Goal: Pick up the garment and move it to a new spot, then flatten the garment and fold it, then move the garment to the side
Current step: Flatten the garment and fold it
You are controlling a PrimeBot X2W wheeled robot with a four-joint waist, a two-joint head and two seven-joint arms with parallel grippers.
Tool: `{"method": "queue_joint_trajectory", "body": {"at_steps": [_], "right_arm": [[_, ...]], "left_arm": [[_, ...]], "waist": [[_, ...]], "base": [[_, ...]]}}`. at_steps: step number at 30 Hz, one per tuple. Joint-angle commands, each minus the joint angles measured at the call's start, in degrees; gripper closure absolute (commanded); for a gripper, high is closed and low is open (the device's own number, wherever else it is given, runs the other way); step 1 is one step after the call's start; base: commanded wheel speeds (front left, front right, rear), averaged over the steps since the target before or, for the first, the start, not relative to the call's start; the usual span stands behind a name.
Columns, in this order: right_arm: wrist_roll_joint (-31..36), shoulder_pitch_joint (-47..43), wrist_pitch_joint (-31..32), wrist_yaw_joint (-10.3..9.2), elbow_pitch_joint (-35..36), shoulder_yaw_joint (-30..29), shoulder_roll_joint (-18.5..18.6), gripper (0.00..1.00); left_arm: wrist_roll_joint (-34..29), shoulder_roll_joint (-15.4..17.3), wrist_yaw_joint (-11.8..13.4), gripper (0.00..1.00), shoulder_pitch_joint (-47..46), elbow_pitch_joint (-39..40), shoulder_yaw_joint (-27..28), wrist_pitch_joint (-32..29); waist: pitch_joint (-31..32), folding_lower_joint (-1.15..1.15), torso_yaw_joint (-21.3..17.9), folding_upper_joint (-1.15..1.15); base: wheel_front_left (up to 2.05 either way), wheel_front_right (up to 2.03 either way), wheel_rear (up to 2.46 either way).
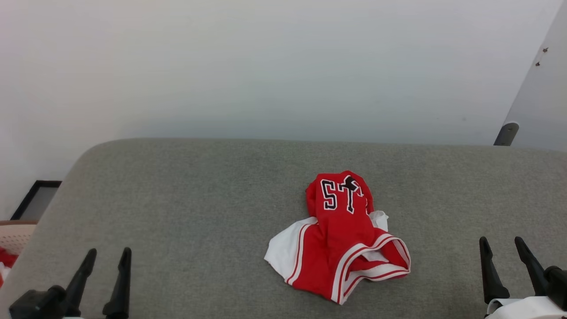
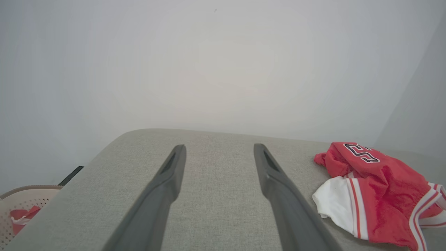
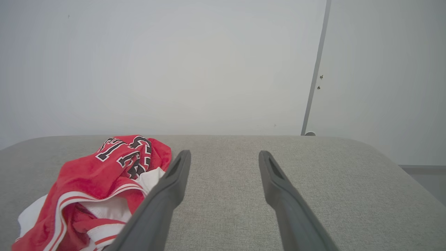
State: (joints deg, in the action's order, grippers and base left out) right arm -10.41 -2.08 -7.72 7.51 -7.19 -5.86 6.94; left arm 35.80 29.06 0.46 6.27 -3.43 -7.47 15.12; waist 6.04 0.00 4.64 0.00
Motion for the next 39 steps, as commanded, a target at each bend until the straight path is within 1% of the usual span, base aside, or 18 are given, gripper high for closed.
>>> {"method": "queue_joint_trajectory", "body": {"at_steps": [1, 4, 7, 12, 16, 24, 27, 28, 31, 39], "right_arm": [[0.16, -0.34, -0.06, -0.04, 0.11, 0.04, -0.07, 0.0], [0.29, -0.13, 0.06, -0.04, 0.29, 0.19, -0.03, 0.0], [0.43, 0.46, 0.04, -0.04, 0.45, 0.23, 0.14, 0.0], [1.07, 2.2, -0.61, -0.04, 0.52, 1.26, 0.12, 0.0], [1.18, 4.03, -1.03, -0.04, 0.1, 2.43, -0.22, 0.0], [1.15, 7.37, -2.45, -0.04, -1.71, 4.53, -1.0, 0.0], [0.96, 8.51, -3.22, -0.04, -2.68, 5.1, -1.28, 0.0], [0.9, 8.92, -3.52, -0.04, -2.93, 5.2, -1.34, 0.0], [0.78, 9.85, -4.18, -0.04, -4.03, 5.62, -1.6, 0.0], [0.59, 11.74, -5.64, -0.04, -6.17, 6.23, -2.29, 0.0]], "left_arm": [[0.16, -0.17, -0.28, 0.0, 0.5, 0.02, 0.13, 0.01], [1.15, 0.28, -1.21, 0.0, -0.5, 0.51, -0.34, -1.22], [2.31, 1.28, -2.02, 0.0, -2.67, 1.27, -1.17, -5.32], [5.44, 3.54, -3.19, 0.0, -7.71, 2.7, -2.87, -15.34], [8.12, 4.78, -3.42, 0.0, -12.15, 2.53, -4.85, -24.37], [13.49, 4.62, -3.96, 0.0, -21.0, -0.76, -10.12, -41.53], [14.21, 5.0, -4.08, 0.0, -23.8, -3.51, -12.31, -47.27], [14.37, 5.02, -4.47, 0.0, -24.64, -4.31, -13.06, -48.8], [15.2, 4.68, -4.48, 0.0, -27.1, -6.84, -14.37, -52.62], [15.52, 3.28, -4.97, 0.0, -30.74, -12.29, -17.51, -57.96]], "waist": [[-0.08, 0.0, -0.17, 0.0], [-0.41, 0.0, -0.64, 0.0], [-1.04, 0.0, -1.23, 0.0], [-2.54, 0.0, -3.31, 0.0], [-4.1, 0.0, -5.72, 0.0], [-7.99, 0.0, -10.65, 0.0], [-9.64, 0.0, -12.13, 0.0], [-10.14, 0.0, -12.56, 0.0], [-11.37, 0.0, -13.81, 0.0], [-13.47, 0.0, -15.79, 0.0]], "base": [[0.0, 0.0, 0.0], [0.0, 0.0, 0.0], [0.0, 0.0, 0.0], [0.0, 0.0, 0.0], [0.0, 0.0, 0.0], [0.0, 0.0, 0.0], [0.0, 0.0, 0.0], [0.0, 0.0, 0.0], [0.0, 0.0, 0.0], [0.0, 0.0, 0.0]]}}
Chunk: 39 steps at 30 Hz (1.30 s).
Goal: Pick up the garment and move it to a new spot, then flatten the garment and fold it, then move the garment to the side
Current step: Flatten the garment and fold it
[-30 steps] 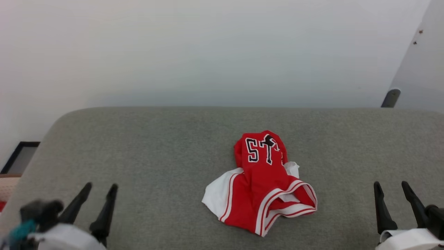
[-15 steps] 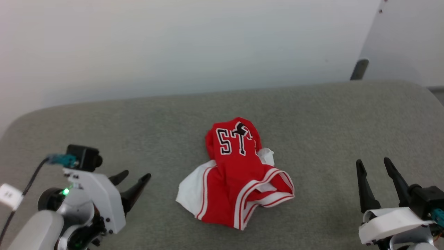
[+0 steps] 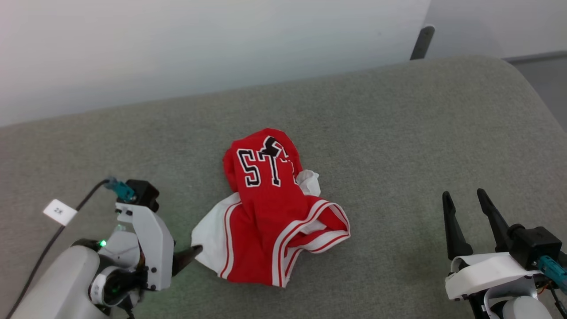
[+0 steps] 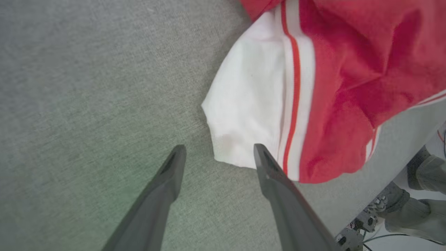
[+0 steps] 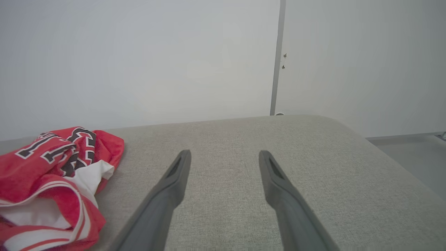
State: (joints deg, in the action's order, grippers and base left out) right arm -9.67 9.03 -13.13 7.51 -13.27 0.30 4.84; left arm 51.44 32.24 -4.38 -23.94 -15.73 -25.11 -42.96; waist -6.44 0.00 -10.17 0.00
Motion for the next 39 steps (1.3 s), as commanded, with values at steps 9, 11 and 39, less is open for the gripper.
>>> {"method": "queue_joint_trajectory", "body": {"at_steps": [9, 11, 39], "right_arm": [[-0.19, 2.13, -1.09, -0.04, -1.26, 0.32, -0.56, 0.0], [-0.23, 2.52, -1.3, -0.04, -1.43, 0.45, -0.62, 0.0], [1.0, 1.32, -0.69, -0.04, -1.5, -1.9, 0.31, 0.0]], "left_arm": [[-1.37, -1.76, -0.88, 0.0, -2.91, -5.54, -2.67, -0.74], [-2.1, -1.87, -1.18, 0.0, -3.33, -7.46, -3.43, -0.3], [0.89, 2.4, -0.73, 1.0, -7.3, -8.05, -2.5, -1.5]], "waist": [[-2.79, 0.0, -1.19, 0.0], [-3.28, 0.0, -1.13, 0.0], [-1.1, 0.0, 4.56, 0.0]], "base": [[0.0, 0.0, 0.0], [0.0, 0.0, 0.0], [0.0, 0.0, 0.0]]}}
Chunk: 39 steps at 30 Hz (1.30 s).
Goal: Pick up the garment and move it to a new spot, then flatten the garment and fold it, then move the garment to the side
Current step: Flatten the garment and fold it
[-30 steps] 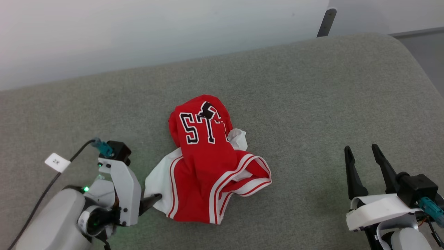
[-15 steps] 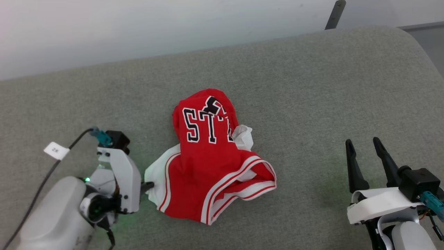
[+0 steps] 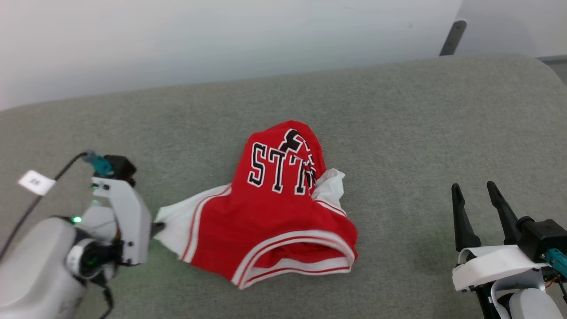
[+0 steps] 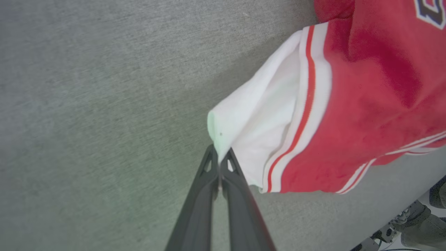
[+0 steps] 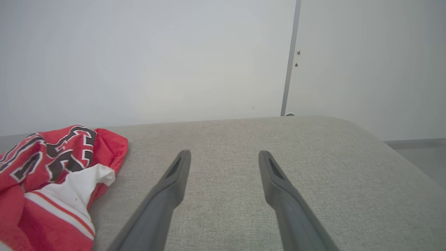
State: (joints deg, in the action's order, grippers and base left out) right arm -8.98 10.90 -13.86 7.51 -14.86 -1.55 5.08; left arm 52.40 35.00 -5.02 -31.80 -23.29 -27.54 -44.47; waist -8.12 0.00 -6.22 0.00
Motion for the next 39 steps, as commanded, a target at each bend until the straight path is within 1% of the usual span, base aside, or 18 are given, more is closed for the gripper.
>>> {"method": "queue_joint_trajectory", "body": {"at_steps": [1, 8, 12, 14, 17, 19, 23, 27, 28, 30, 31, 32, 35, 39], "right_arm": [[0.36, -0.8, 0.15, -0.04, 0.13, -0.1, 0.05, 0.0], [0.29, -1.48, 0.94, -0.04, 1.33, -0.46, 0.28, 0.0], [0.18, -1.93, 1.22, -0.04, 1.95, -0.53, 0.42, 0.0], [0.13, -2.0, 1.54, -0.04, 2.27, -0.43, 0.5, 0.0], [-0.07, -2.05, 1.65, -0.04, 2.53, -0.31, 0.69, 0.0], [-0.14, -1.94, 1.72, -0.04, 2.69, -0.18, 0.71, 0.0], [-0.18, -1.6, 2.13, -0.04, 2.85, 0.09, 0.79, 0.0], [-0.08, -1.48, 2.51, -0.04, 2.96, 0.41, 0.94, 0.0], [0.03, -1.55, 2.66, -0.04, 3.04, 0.51, 0.94, 0.0], [0.19, -1.82, 2.95, -0.04, 3.11, 0.74, 1.09, 0.0], [0.19, -2.06, 3.15, -0.04, 3.15, 0.78, 1.21, 0.0], [0.17, -2.27, 3.26, -0.04, 3.17, 0.86, 1.32, 0.0], [-0.4, -2.54, 4.15, -0.04, 3.23, 1.23, 1.78, 0.0], [-1.09, -3.6, 5.65, -0.04, 3.46, 1.99, 2.31, 0.0]], "left_arm": [[-0.35, 0.7, 0.41, 1.0, 0.84, 0.29, 0.22, -0.21], [-0.72, 7.53, 4.62, 1.0, 4.47, 5.93, 3.07, -1.16], [-1.1, 10.87, 7.36, 1.0, 7.44, 7.25, 4.21, -1.96], [-1.06, 11.77, 8.56, 1.0, 8.84, 7.37, 4.81, -1.36], [-0.83, 12.11, 9.63, 1.0, 11.11, 6.45, 5.25, -0.27], [-0.42, 11.36, 9.85, 1.0, 12.21, 5.3, 5.32, 0.57], [-0.01, 9.16, 9.07, 1.0, 13.24, 2.22, 4.92, 2.7], [0.11, 6.56, 8.01, 1.0, 12.37, -1.23, 4.17, 4.19], [-0.04, 6.02, 7.85, 0.77, 12.05, -1.93, 4.07, 4.81], [-0.2, 5.07, 7.26, 0.58, 11.22, -3.09, 3.84, 5.72], [-0.41, 4.85, 7.04, 0.3, 10.84, -3.44, 3.69, 6.25], [-0.66, 4.76, 7.01, 0.0, 10.51, -3.8, 3.65, 6.61], [-1.32, 4.79, 6.82, 0.0, 9.72, -4.07, 3.52, 7.58], [-1.88, 4.9, 6.69, 0.0, 9.53, -2.14, 3.73, 9.56]], "waist": [[0.72, 0.0, 0.84, 0.0], [1.3, 0.0, 2.06, 0.0], [1.24, 0.0, 2.34, 0.0], [1.0, 0.0, 2.29, 0.0], [0.6, 0.0, 2.21, 0.0], [0.35, 0.0, 2.09, 0.0], [-0.03, 0.0, 1.93, 0.0], [0.13, 0.0, 2.1, 0.0], [0.27, 0.0, 2.17, 0.0], [0.76, 0.0, 2.42, 0.0], [1.1, 0.0, 2.64, 0.0], [1.48, 0.0, 2.88, 0.0], [2.78, 0.0, 3.79, 0.0], [4.91, 0.0, 5.44, 0.0]], "base": [[0.0, 0.0, 0.0], [0.0, 0.0, 0.0], [0.0, 0.0, 0.0], [0.0, 0.0, 0.0], [0.0, 0.0, 0.0], [0.0, 0.0, 0.0], [0.0, 0.0, 0.0], [0.0, 0.0, 0.0], [0.0, 0.0, 0.0], [0.0, 0.0, 0.0], [0.0, 0.0, 0.0], [0.0, 0.0, 0.0], [0.0, 0.0, 0.0], [0.0, 0.0, 0.0]]}}
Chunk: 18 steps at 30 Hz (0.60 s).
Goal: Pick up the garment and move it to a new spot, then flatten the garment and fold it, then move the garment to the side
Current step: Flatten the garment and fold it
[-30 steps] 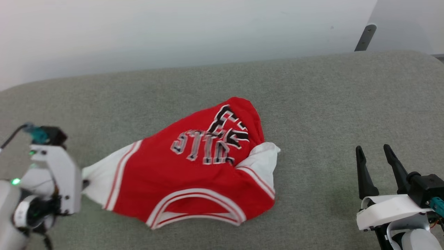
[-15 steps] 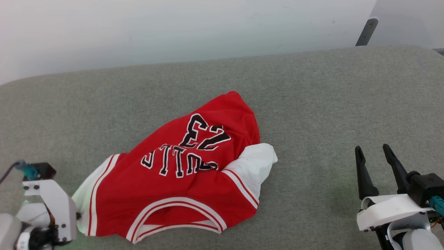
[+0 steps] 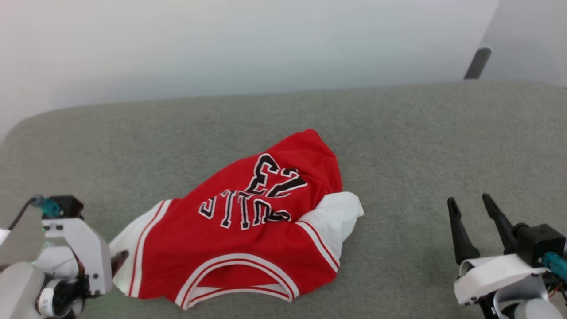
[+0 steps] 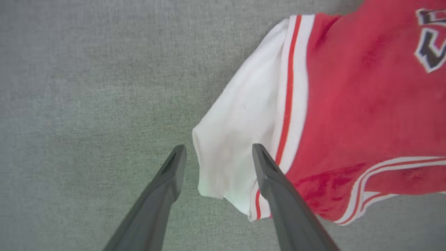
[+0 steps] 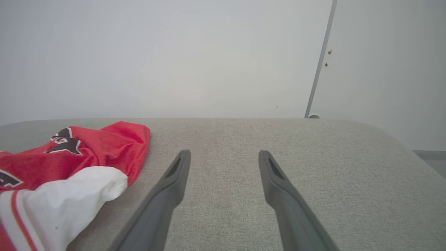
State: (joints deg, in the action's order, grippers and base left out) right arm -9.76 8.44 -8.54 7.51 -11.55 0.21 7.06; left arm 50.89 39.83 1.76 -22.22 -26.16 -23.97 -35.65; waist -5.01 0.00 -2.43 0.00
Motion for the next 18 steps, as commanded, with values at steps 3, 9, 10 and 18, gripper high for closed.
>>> {"method": "queue_joint_trajectory", "body": {"at_steps": [3, 9, 10, 18], "right_arm": [[-0.92, -1.63, 1.55, -0.04, 0.5, 1.25, 0.69, 0.0], [-2.25, -2.72, 4.78, -0.04, 0.38, 2.93, 1.5, 0.0], [-2.39, -2.79, 5.4, -0.03, 0.24, 3.09, 1.49, 0.0], [-5.12, -1.63, 10.84, -0.04, -0.9, 4.82, 1.93, 0.0]], "left_arm": [[-0.91, 0.04, 0.15, 0.0, 0.82, 3.42, 0.63, 3.43], [-3.25, -0.61, 0.98, 0.0, 4.41, 10.91, 2.13, 13.26], [-3.53, -0.77, 1.31, 0.0, 5.27, 12.02, 2.56, 15.16], [-8.07, -2.58, 4.76, 0.0, 13.18, 19.1, 5.27, 32.02]], "waist": [[3.38, 0.0, 3.19, 0.0], [5.8, 0.0, 6.76, 0.0], [6.03, 0.0, 7.33, 0.0], [7.11, 0.0, 11.67, 0.0]], "base": [[0.0, 0.0, 0.0], [0.0, 0.0, 0.0], [0.0, 0.0, 0.0], [0.0, 0.0, 0.0]]}}
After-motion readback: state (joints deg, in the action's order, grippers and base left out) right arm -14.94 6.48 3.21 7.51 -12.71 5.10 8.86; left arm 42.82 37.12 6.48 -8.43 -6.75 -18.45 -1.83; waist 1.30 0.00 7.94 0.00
